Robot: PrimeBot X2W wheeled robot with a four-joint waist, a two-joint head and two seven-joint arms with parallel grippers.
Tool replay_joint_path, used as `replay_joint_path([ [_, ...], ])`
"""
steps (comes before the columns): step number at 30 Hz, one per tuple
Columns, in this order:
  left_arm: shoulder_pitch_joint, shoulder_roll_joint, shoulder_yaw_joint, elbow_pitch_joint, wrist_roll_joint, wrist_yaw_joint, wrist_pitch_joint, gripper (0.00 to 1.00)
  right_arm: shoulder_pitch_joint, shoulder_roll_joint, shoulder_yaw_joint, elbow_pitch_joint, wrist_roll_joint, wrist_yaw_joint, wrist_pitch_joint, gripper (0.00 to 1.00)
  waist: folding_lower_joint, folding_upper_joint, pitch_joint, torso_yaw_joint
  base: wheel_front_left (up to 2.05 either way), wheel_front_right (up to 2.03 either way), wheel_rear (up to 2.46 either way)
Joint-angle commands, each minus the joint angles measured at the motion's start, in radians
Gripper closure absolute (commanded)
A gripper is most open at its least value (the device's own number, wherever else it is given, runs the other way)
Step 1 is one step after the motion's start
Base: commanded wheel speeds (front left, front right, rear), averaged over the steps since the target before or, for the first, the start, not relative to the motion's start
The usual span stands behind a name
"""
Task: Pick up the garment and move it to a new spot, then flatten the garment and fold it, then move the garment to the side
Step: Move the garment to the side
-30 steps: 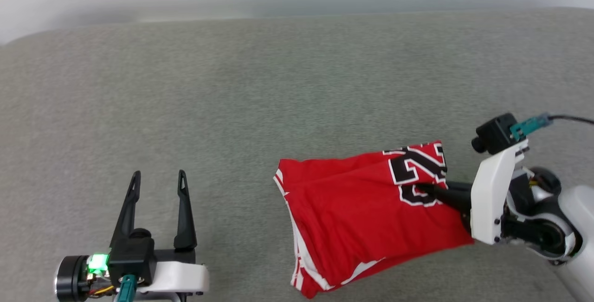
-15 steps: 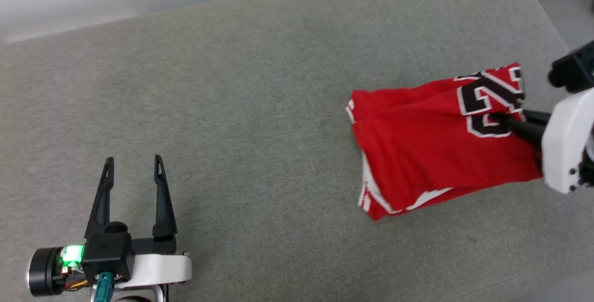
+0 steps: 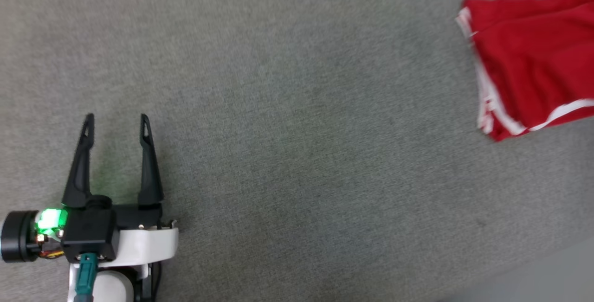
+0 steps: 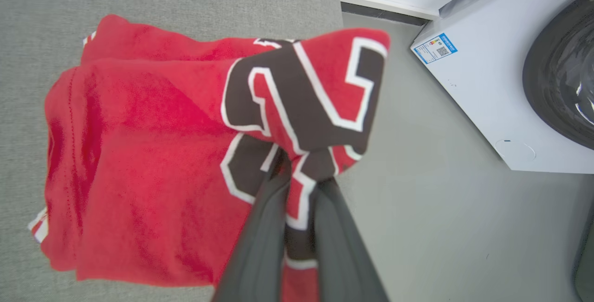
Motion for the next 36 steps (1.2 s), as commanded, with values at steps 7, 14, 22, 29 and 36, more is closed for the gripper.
replay_joint_path([
  [7,-0.04,0.033,0.007,-0.035,0.003,0.018,-0.002,0.0,-0.106,0.068,-0.114,0.213,-0.084,-0.001,-0.061,1.0,-0.0001,0.0,0.117,0.01,0.0,0.0,0.0],
  [14,-0.052,0.034,-0.012,-0.015,-0.006,0.03,-0.002,0.0,-0.11,0.111,-0.132,0.297,-0.177,-0.001,-0.144,0.0,-0.0001,0.0,0.088,0.019,0.0,0.0,0.0],
  [22,-0.016,-0.004,-0.029,0.011,-0.023,0.053,-0.002,0.0,-0.132,0.117,-0.241,0.278,-0.367,-0.001,-0.425,0.0,-0.0001,0.0,-0.045,0.058,0.0,0.0,0.0],
  [29,0.044,-0.03,-0.032,0.021,-0.036,0.06,-0.002,0.0,-0.094,0.239,-0.332,0.181,-0.496,-0.001,-0.616,0.0,-0.0001,0.0,-0.146,0.093,0.0,0.0,0.0],
  [36,0.096,-0.053,-0.039,0.04,-0.038,0.058,-0.002,0.0,0.069,0.393,-0.361,-0.002,-0.564,-0.001,-0.732,0.0,-0.0001,0.0,-0.249,0.154,0.0,0.0,0.0],
])
